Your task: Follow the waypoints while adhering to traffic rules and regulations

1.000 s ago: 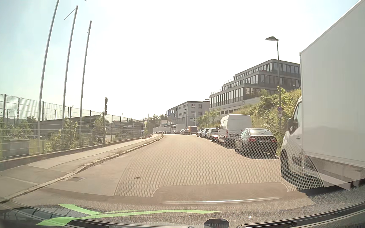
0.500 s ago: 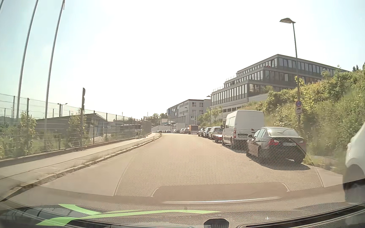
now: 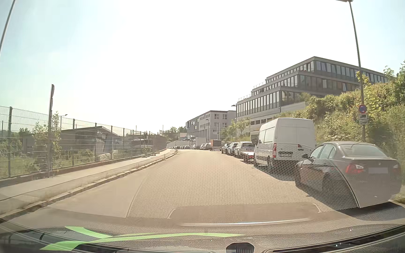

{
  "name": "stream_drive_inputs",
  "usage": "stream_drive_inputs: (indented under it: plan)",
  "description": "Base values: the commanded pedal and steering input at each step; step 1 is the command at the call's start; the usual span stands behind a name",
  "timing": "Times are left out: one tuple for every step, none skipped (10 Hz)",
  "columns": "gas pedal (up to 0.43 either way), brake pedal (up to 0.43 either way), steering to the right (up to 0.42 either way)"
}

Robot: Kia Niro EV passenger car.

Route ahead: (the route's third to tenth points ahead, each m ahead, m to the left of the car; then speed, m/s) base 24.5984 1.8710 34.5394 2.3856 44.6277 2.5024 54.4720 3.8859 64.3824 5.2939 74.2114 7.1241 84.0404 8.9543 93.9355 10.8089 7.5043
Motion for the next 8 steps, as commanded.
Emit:
stream_drive_inputs:
  plan:
    - [0.138, 0.000, -0.008]
    - [0.138, 0.000, -0.008]
    - [0.138, 0.000, -0.010]
    - [0.138, 0.000, -0.010]
    - [0.138, 0.000, -0.010]
    - [0.138, 0.000, -0.009]
    - [0.138, 0.000, -0.008]
    - [0.138, 0.000, -0.008]
